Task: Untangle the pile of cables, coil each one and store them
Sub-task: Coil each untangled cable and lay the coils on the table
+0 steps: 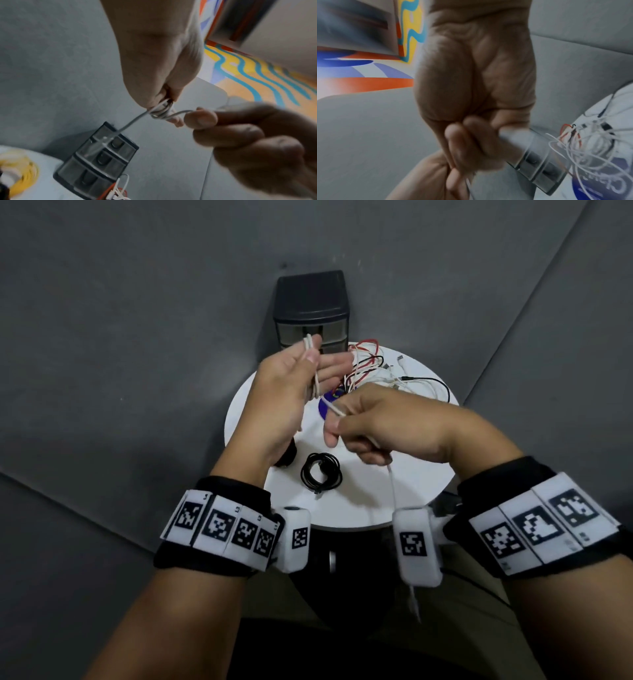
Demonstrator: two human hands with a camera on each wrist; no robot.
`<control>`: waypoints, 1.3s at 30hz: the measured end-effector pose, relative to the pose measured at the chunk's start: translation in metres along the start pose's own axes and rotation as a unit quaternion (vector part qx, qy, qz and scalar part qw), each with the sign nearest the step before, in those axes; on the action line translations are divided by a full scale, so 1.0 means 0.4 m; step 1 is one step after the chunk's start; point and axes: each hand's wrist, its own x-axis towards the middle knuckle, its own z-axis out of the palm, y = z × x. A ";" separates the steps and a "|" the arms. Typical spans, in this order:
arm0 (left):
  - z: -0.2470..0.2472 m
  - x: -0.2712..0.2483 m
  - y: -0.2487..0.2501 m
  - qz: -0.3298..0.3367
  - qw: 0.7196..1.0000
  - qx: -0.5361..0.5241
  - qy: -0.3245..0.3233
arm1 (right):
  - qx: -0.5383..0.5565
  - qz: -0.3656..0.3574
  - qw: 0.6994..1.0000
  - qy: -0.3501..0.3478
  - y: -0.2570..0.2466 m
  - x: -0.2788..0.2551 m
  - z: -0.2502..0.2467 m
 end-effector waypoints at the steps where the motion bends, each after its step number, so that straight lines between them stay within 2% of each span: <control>1: -0.003 0.001 -0.002 0.007 0.998 0.061 -0.005 | 0.004 -0.009 1.000 0.005 -0.006 -0.005 -0.013; 3: -0.009 0.001 -0.002 0.016 0.984 0.174 -0.022 | 0.030 -0.036 0.998 0.029 -0.016 -0.017 -0.039; 6: -0.025 0.001 0.001 0.000 0.976 0.207 -0.067 | -0.013 -0.082 0.991 0.104 -0.031 -0.034 -0.079; 9: -0.036 -0.011 0.013 -0.044 0.985 0.109 -0.130 | -0.084 -0.115 0.970 0.199 -0.027 -0.040 -0.121; 12: -0.043 -0.022 0.027 -0.056 0.982 -0.028 -0.180 | -0.125 -0.126 0.956 0.234 0.001 -0.031 -0.139; 15: -0.055 -0.016 0.047 -0.017 0.974 -0.154 -0.164 | -0.170 -0.098 0.956 0.217 0.044 -0.010 -0.124; 17: -0.056 -0.007 0.059 0.015 0.975 -0.184 -0.125 | -0.205 -0.082 0.962 0.161 0.063 0.007 -0.093; 20: -0.034 0.011 0.055 0.012 0.990 -0.133 -0.036 | -0.264 -0.082 0.959 0.059 0.052 0.027 -0.026; 23: -0.011 0.021 0.032 0.006 1.000 0.004 -0.006 | -0.356 -0.101 0.929 0.015 -0.003 0.038 0.006; 25: -0.015 0.018 0.015 -0.003 0.995 0.101 -0.021 | -0.375 -0.115 0.919 0.032 -0.038 0.033 -0.007; 27: -0.024 0.015 0.011 -0.009 0.980 0.189 -0.068 | -0.368 -0.132 0.916 0.085 -0.063 0.022 -0.035; 29: -0.024 0.014 0.014 -0.028 0.971 0.214 -0.103 | -0.349 -0.155 0.913 0.145 -0.071 0.014 -0.059; 33: 0.013 -0.002 0.011 -0.053 0.989 0.123 -0.058 | -0.280 -0.178 0.917 0.223 -0.065 0.013 -0.064; 36: 0.033 -0.018 0.000 -0.099 0.994 0.021 -0.027 | -0.246 -0.187 0.920 0.243 -0.045 0.014 -0.053; 39: 0.029 -0.018 -0.003 -0.121 0.992 -0.020 -0.023 | -0.190 -0.188 0.928 0.260 -0.022 0.014 -0.053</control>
